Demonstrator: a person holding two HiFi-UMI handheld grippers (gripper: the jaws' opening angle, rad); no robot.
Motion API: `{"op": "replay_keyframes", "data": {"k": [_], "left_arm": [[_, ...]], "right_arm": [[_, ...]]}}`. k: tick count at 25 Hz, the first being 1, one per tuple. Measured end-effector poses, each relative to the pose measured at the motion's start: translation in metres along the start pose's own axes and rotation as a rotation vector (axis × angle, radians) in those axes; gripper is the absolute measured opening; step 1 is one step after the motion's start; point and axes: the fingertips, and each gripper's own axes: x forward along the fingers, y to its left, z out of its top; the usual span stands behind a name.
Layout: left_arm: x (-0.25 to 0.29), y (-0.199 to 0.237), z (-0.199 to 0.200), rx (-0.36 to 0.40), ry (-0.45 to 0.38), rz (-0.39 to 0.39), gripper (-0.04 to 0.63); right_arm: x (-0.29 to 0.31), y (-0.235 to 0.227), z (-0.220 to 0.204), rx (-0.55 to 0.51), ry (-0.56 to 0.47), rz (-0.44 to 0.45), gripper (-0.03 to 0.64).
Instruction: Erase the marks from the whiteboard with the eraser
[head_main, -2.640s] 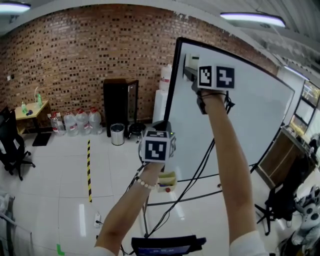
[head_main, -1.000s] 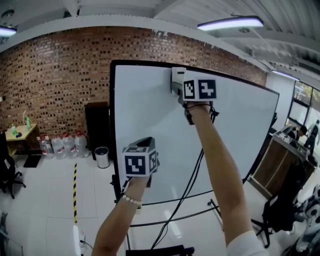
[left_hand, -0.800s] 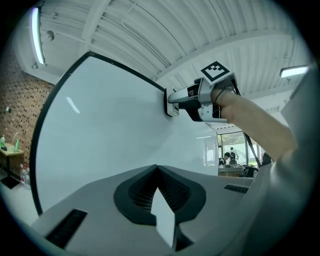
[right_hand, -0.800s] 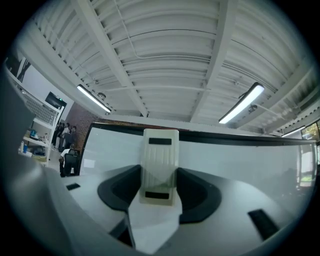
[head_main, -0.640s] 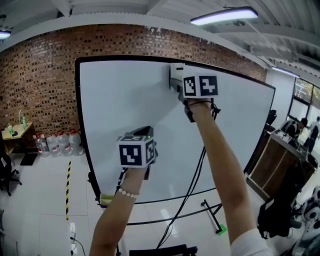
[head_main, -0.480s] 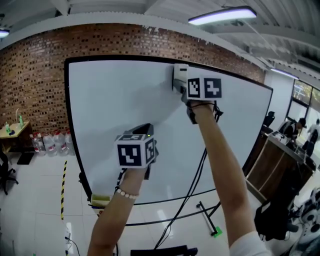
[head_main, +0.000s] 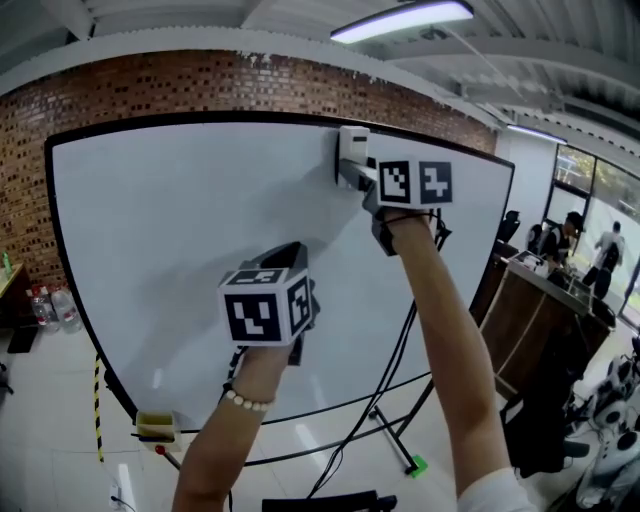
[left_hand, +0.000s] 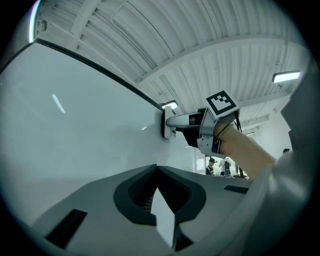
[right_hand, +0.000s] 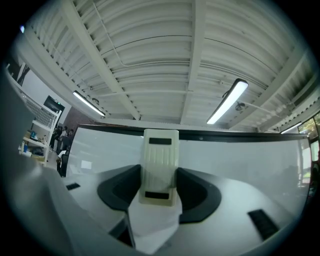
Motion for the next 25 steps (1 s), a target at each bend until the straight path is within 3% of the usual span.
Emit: {"op": "replay_keyframes", "data": {"k": [8,16,25], "left_arm": [[0.077,-0.052,0.009,0.017,-0.047,-0.094,-0.011],[0.142,-0.145,0.009,0.009,-0.085,-0.194,-0.011],[0.235,-0.243,-0.023,-0.045,-0.094,-0.163,-0.011]], "right_arm": [[-0.019,-0.091,-0.011,-0.033,-0.028,-0.052,0.250],[-0.056,-0.207,-0.020,-0.020,-0.045,-0.064,0.250],[-0.104,-0.367,-0.038,-0.010,-0.024,-0.064,0.250]]}}
